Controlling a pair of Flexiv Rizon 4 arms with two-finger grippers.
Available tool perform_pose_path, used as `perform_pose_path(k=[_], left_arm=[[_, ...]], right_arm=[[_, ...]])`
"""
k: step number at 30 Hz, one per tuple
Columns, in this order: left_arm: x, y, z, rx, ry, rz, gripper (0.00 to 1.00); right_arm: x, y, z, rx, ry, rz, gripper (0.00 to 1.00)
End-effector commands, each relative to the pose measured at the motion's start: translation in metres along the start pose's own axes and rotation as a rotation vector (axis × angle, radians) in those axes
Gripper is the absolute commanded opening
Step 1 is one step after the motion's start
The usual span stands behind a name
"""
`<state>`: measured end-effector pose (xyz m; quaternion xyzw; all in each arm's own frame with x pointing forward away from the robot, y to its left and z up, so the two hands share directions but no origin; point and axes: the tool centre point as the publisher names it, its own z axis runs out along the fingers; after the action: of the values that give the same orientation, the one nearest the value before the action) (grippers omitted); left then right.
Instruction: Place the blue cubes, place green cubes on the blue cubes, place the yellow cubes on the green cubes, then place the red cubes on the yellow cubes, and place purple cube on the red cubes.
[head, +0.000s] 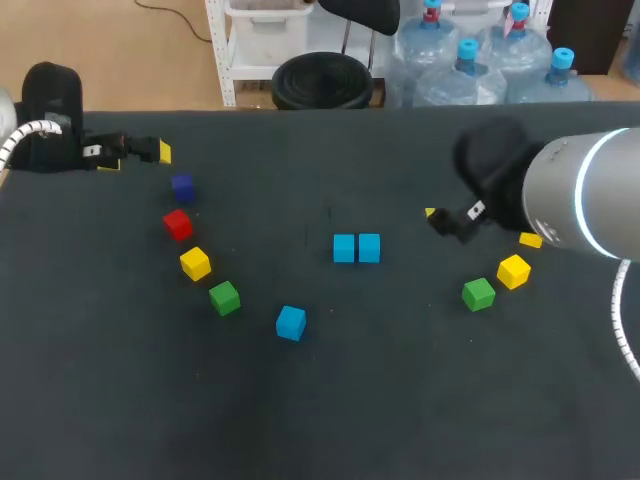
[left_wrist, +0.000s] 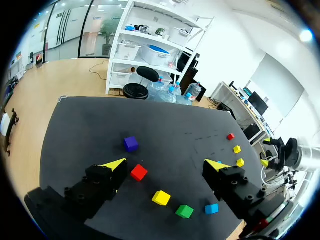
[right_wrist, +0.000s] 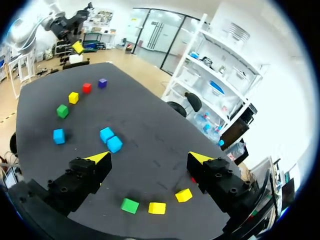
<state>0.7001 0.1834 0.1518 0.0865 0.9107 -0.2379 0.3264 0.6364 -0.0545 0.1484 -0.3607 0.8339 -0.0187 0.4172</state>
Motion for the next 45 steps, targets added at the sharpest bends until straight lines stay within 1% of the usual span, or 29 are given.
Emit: perform_pose_path(k=[1,5,12,21,25,45], left_arm=[[0.001,0.002,0.000,0.008,-0.006,0.002,1.00],[0.001,0.002,0.000,0.008,-0.006,0.002,1.00],[0.001,0.002,0.000,0.008,-0.006,0.002,1.00],[0.001,0.002,0.000,0.008,-0.006,0.002,1.00],[0.001,0.002,0.000,0.008,-0.006,0.002,1.00],[0.001,0.002,0.000,0.008,-0.006,0.002,1.00]], right_arm=[[0.005,-0.006,0.002,0.019,-0.069,0.001,1.00],[0.009,-0.020,0.004,0.035,-0.066,0.016,1.00],[0.014,-0.028,0.009,0.045,-0.075,0.026,1.00],[0.011,-0.026,0.013,0.033,-0.080,0.022,1.00],[0.008,-0.023,0.015,0.010,-0.069,-0.007,1.00],[0.008,-0.023,0.015,0.010,-0.069,-0.007,1.00]])
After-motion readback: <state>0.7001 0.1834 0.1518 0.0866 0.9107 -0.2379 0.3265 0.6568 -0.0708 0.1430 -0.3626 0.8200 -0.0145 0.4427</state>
